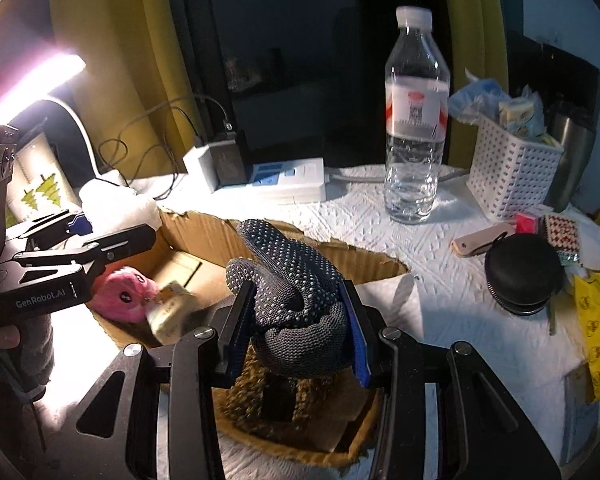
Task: Organize soft objects
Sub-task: 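Carry the bubble wrap with the left tool while the right tool carries the glove over the box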
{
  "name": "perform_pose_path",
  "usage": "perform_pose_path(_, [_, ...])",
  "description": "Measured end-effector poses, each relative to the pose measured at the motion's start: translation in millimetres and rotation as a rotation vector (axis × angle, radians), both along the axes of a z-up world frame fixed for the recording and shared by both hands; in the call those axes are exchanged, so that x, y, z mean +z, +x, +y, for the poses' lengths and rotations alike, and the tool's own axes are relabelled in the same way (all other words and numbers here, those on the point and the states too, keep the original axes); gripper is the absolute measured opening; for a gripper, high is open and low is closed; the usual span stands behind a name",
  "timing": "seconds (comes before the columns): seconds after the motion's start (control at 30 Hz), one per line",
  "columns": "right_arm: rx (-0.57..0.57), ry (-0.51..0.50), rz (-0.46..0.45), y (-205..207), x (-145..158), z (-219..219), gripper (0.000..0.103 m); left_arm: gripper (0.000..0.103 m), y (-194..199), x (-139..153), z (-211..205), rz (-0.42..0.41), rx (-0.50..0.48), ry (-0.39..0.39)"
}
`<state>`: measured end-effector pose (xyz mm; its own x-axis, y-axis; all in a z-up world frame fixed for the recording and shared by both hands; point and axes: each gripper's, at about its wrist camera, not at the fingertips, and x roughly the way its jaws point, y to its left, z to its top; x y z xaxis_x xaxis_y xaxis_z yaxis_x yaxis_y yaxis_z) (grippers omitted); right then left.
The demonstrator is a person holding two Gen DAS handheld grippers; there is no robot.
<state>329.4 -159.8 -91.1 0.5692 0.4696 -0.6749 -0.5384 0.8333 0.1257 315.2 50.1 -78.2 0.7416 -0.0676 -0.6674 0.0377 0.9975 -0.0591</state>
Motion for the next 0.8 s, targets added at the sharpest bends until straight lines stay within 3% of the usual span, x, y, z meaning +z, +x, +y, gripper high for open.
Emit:
perform_pose_path(0.37, [-0.011,-0.034,0.032,9,-20,4,0.046,0.062,17,-27,0,0.090,0.013,-0.012])
perform_pose_path(0.43, [-0.011,-0.039,0.032,8,-20,5,0.049,0.064,16,-27,0,0.090,0.015,-0.014])
perform_pose_path(0.53, [-0.012,-0.040,0.037,8,-19,6,0.054,0.079,13,-21,0,0.073,0.016,-0.023])
perform_pose_path(0.63, [-0.015,-0.033,0.034,6,-15,5,0.063,0.080,8,-14,1,0.058,0.021,-0.024])
perform_pose_path(0.8, [-0.025,-0.035,0.015,-5,-6,3,0.065,0.080,-4,-3,2,0.036,0.026,-0.020])
